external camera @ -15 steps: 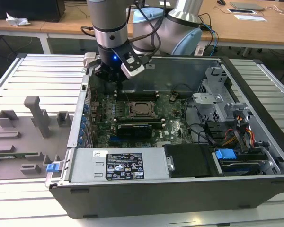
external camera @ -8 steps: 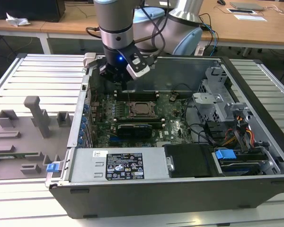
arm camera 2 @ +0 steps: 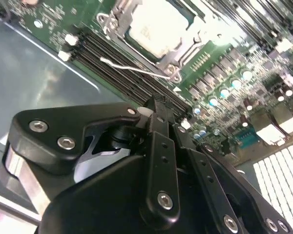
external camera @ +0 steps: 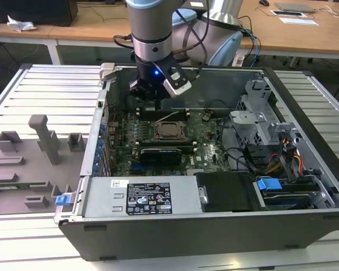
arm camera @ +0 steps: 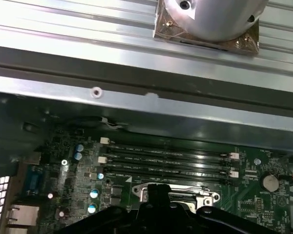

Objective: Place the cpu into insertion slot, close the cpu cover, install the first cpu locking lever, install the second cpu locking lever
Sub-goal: 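Install the first cpu locking lever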

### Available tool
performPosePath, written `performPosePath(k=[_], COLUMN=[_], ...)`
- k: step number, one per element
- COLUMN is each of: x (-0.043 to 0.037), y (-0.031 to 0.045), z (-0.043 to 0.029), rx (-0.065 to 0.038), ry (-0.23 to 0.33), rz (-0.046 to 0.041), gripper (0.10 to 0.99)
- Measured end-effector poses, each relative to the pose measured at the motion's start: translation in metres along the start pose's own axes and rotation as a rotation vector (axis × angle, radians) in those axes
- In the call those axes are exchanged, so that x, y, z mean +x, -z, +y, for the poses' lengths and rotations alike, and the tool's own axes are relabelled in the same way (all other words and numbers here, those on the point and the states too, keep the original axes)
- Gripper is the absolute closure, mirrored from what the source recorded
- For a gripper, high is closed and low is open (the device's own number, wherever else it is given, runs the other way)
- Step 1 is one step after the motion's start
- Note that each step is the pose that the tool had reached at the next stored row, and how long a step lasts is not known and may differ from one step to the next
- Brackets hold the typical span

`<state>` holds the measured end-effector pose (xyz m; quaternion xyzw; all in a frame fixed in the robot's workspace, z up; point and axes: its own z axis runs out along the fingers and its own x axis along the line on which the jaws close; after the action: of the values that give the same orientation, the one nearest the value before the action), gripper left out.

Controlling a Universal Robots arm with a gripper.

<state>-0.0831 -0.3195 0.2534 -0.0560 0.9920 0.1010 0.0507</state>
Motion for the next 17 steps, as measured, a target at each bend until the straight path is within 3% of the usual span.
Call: performPosePath(k=[3, 7, 13, 17], x=[-0.0111, -0.0194, -0.0197, -0.0194], y=[-0.0016, -0.0029, -0.0035, -0.0059], z=[-0.0033, -0.0051, -0.0051, -0.0057], rx=[0.000, 0.000, 0.001, 0.007], ry=[0.000, 0.000, 0.000, 0.002], rz=[0.0001, 0.0000, -0.0003, -0.0069], gripper=[0.980, 0.980, 0.980, 0.980])
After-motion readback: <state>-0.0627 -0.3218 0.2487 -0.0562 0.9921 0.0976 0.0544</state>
